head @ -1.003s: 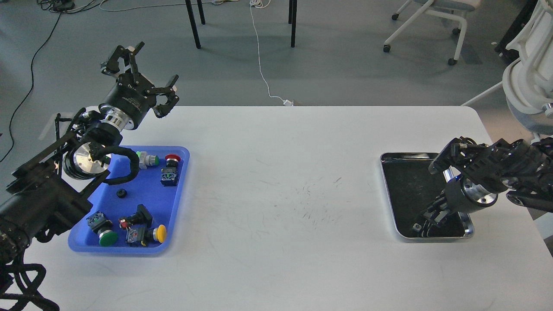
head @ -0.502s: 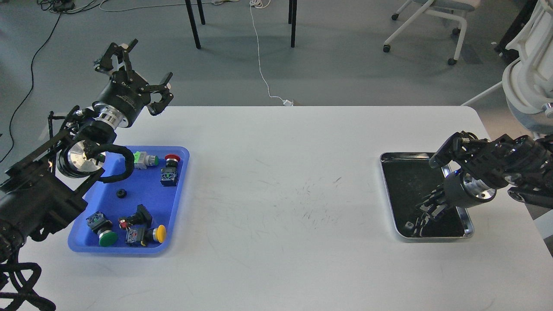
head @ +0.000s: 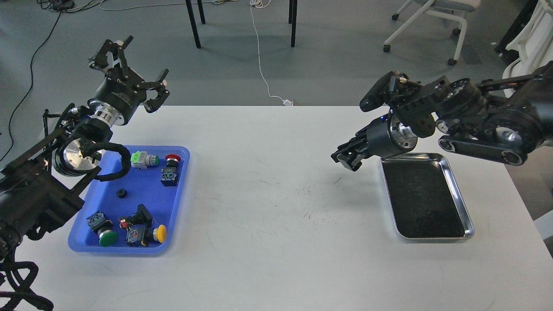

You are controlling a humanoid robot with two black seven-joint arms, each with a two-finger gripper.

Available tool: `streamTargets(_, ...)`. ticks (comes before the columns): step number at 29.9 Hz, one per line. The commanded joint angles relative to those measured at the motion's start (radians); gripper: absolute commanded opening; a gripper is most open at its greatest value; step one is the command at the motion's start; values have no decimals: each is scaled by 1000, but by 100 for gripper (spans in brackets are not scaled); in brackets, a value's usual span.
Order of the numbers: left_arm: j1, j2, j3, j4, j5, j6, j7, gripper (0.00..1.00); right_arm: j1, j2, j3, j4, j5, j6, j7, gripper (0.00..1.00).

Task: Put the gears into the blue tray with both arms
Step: 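Carry the second black piece to the table center and release it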

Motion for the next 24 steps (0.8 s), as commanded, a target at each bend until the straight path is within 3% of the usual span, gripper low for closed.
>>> streamTargets(1,-5,-1,-3,-1,2,1,-2,98,-59,113,-4,-47,51,-9,0,16)
streamTargets(7,-3,-1,-3,-1,2,0,-3,98,-117,199,-6,-115,66,-12,-1,16)
streamTargets(24,-2,8,-1,-1,2,0,-3,98,-202,264,-37,-185,65,-11,0,21)
